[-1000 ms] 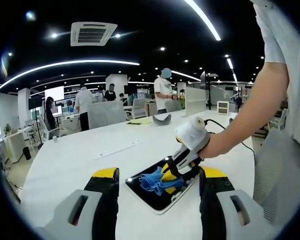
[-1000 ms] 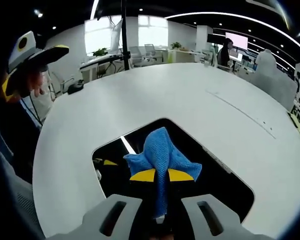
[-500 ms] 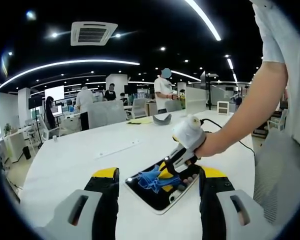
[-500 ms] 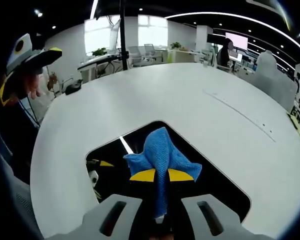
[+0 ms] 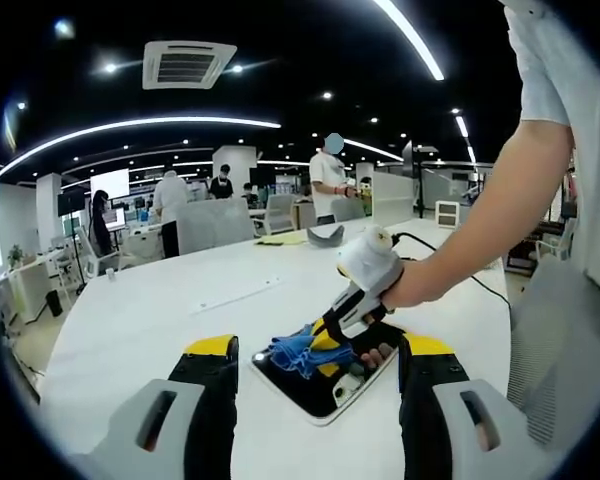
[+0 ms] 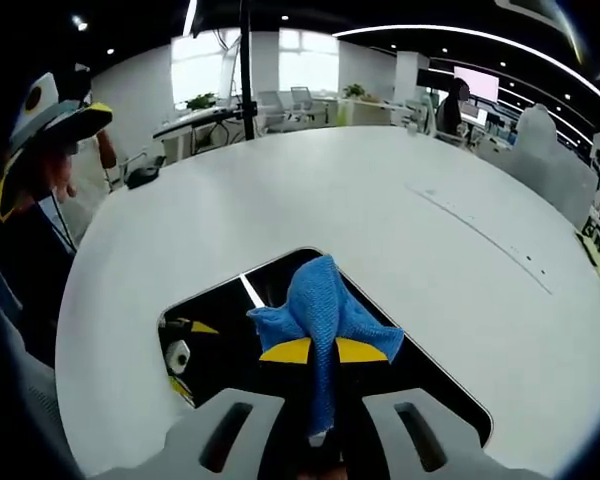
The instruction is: Wipe the mirror surface with the cleaning cloth until all visible marks leave the cleaned area.
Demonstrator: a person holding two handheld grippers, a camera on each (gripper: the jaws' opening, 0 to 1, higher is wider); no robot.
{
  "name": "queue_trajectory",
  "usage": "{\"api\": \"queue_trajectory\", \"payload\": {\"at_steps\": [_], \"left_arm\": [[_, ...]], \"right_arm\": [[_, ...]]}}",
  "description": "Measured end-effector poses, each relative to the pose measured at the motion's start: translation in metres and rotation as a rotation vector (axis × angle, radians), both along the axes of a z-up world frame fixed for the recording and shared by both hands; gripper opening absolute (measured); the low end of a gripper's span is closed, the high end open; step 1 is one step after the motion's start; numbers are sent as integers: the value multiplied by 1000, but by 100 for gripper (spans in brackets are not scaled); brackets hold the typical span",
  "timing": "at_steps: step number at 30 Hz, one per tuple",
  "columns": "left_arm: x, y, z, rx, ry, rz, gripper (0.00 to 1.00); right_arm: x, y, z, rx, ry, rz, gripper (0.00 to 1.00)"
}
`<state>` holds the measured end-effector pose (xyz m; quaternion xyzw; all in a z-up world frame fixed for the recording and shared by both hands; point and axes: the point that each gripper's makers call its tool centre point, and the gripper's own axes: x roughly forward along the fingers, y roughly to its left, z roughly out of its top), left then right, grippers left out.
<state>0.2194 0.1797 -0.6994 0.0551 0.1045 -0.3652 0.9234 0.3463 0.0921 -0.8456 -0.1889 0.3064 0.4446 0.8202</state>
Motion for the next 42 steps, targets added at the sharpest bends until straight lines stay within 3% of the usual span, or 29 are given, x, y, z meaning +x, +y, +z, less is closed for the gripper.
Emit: {"api": "queue_trajectory", "payload": {"at_steps": [25, 42], "left_arm": [[2, 2, -4, 3, 10, 3, 64], [6, 1, -6, -1, 13, -2, 64]], "right_arm": [[30, 3, 1, 0, -25, -21, 2], [35, 7, 1, 7, -29, -10, 2]]}}
